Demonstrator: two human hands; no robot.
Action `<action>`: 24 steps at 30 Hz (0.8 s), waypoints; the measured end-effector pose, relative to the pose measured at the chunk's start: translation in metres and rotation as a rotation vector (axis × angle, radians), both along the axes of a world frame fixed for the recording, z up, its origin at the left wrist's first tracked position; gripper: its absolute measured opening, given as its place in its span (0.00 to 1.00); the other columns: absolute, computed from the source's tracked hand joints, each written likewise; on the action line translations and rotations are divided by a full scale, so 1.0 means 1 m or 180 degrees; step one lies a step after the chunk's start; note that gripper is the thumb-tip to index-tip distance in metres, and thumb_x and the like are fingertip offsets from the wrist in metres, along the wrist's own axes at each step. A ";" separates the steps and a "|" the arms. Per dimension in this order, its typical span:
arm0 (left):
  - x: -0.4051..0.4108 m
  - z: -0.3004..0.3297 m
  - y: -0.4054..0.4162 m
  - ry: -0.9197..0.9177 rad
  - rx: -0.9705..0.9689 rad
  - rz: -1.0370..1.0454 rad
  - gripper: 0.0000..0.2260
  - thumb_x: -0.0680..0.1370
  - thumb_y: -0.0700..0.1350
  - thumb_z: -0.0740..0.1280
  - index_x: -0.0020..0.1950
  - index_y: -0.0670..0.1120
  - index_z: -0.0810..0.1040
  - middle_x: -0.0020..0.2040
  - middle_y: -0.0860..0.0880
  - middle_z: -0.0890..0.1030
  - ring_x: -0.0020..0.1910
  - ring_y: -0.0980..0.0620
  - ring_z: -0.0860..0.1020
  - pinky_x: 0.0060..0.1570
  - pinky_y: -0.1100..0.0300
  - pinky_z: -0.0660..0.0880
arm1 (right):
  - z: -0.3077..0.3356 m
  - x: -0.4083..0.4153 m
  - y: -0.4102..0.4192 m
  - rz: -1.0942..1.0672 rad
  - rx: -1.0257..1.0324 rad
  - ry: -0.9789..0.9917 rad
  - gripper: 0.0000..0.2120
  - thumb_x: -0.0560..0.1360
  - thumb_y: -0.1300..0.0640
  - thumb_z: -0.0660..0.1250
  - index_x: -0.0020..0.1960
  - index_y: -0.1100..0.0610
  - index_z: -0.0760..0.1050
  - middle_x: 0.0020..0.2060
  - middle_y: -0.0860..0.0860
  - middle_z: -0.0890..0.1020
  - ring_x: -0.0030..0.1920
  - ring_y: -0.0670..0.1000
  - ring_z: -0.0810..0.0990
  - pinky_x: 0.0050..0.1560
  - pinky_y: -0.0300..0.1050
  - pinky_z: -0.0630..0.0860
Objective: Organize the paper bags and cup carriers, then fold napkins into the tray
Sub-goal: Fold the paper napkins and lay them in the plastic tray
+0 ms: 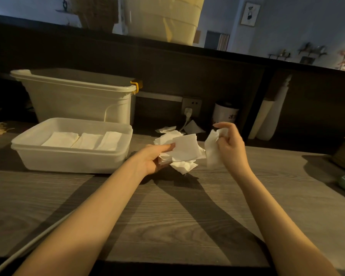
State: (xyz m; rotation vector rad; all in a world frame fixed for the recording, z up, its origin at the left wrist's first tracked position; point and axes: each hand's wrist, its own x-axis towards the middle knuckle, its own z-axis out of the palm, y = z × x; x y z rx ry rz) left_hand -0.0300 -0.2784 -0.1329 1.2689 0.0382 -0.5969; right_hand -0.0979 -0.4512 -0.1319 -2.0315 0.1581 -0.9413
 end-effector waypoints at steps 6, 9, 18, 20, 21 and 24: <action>0.003 0.000 0.002 -0.0071 0.0151 -0.0111 0.10 0.74 0.40 0.69 0.52 0.46 0.71 0.45 0.44 0.78 0.42 0.48 0.78 0.40 0.55 0.78 | -0.003 -0.005 0.003 0.0056 -0.1126 0.0664 0.10 0.79 0.57 0.58 0.59 0.49 0.68 0.37 0.52 0.81 0.36 0.55 0.80 0.38 0.54 0.79; 0.005 -0.001 0.003 -0.0080 0.0229 -0.0182 0.09 0.74 0.40 0.70 0.50 0.46 0.72 0.45 0.44 0.79 0.41 0.48 0.79 0.30 0.58 0.79 | -0.001 -0.009 0.000 0.0088 -0.1785 0.0700 0.20 0.77 0.53 0.63 0.67 0.47 0.64 0.38 0.49 0.82 0.36 0.51 0.80 0.39 0.52 0.80; 0.005 -0.003 0.001 -0.0255 0.0410 -0.0229 0.10 0.73 0.39 0.70 0.50 0.44 0.71 0.46 0.44 0.77 0.45 0.47 0.77 0.40 0.56 0.77 | -0.002 -0.008 0.002 0.0134 -0.3036 -0.0202 0.26 0.68 0.59 0.75 0.63 0.47 0.76 0.50 0.54 0.78 0.41 0.53 0.81 0.30 0.47 0.78; 0.005 -0.004 0.001 -0.0322 0.0444 -0.0205 0.14 0.73 0.39 0.70 0.55 0.44 0.70 0.45 0.44 0.77 0.42 0.49 0.77 0.37 0.58 0.77 | -0.004 -0.008 0.004 0.0282 -0.3011 -0.0364 0.18 0.67 0.59 0.76 0.55 0.48 0.81 0.52 0.53 0.78 0.40 0.51 0.81 0.29 0.47 0.78; 0.005 -0.005 0.001 -0.0356 0.0461 -0.0194 0.16 0.73 0.39 0.70 0.57 0.44 0.70 0.45 0.45 0.77 0.42 0.49 0.78 0.36 0.58 0.78 | -0.004 -0.007 0.005 0.0339 -0.3016 -0.0404 0.15 0.67 0.59 0.76 0.52 0.48 0.82 0.52 0.53 0.79 0.40 0.50 0.81 0.29 0.47 0.78; 0.005 -0.006 0.000 -0.0439 0.0433 -0.0149 0.16 0.73 0.39 0.70 0.59 0.43 0.69 0.44 0.46 0.76 0.40 0.51 0.77 0.33 0.60 0.77 | -0.008 -0.004 0.004 0.0339 -0.2921 -0.0441 0.11 0.67 0.60 0.75 0.48 0.49 0.83 0.51 0.51 0.80 0.42 0.49 0.81 0.32 0.45 0.79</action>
